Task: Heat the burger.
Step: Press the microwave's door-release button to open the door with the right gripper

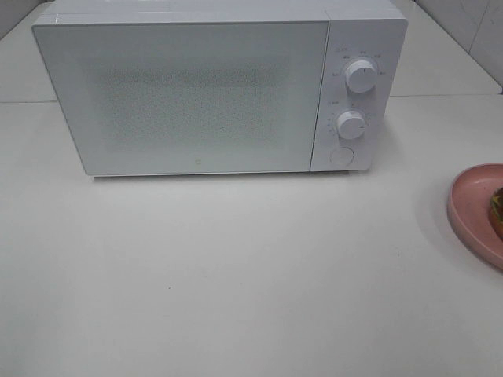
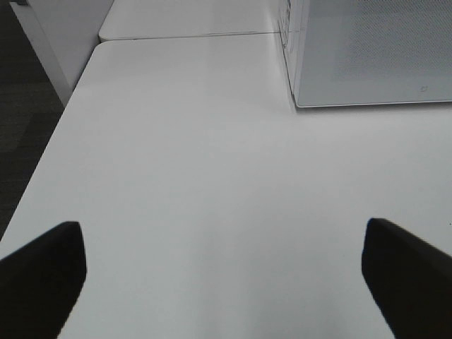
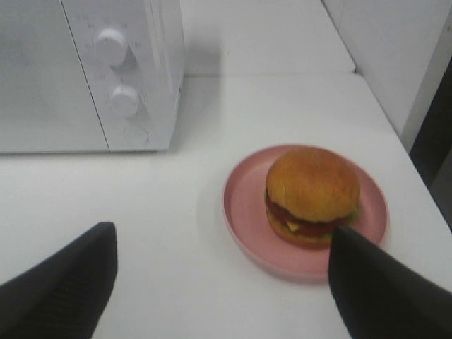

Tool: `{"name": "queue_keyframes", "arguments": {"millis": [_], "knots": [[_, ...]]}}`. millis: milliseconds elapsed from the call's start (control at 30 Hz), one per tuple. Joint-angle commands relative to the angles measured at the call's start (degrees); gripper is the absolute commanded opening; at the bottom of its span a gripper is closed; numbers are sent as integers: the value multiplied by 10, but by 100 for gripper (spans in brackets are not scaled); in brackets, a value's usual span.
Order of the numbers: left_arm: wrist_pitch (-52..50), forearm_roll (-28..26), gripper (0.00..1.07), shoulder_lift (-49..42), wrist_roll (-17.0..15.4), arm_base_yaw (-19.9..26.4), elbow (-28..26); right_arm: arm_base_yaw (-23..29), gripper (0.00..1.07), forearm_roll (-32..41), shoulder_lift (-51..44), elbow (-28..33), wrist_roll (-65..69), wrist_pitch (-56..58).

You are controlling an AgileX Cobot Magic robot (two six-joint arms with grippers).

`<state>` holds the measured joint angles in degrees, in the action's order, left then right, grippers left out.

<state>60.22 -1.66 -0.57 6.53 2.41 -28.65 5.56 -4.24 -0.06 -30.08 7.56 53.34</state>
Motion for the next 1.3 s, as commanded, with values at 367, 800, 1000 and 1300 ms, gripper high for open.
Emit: {"name": "queue_keyframes", "arguments": {"millis": [367, 800, 1000, 1300], "knots": [[-9, 0, 100, -8, -3, -3, 1, 0, 80, 1, 145, -7, 6, -186], [-9, 0, 100, -8, -3, -3, 1, 0, 78, -2, 262, 16, 6, -360], [-9, 0, 100, -8, -3, -3, 1, 0, 76, -1, 317, 29, 6, -439], [-9, 0, 100, -8, -3, -3, 1, 0, 76, 1, 403, 31, 6, -525]]}}
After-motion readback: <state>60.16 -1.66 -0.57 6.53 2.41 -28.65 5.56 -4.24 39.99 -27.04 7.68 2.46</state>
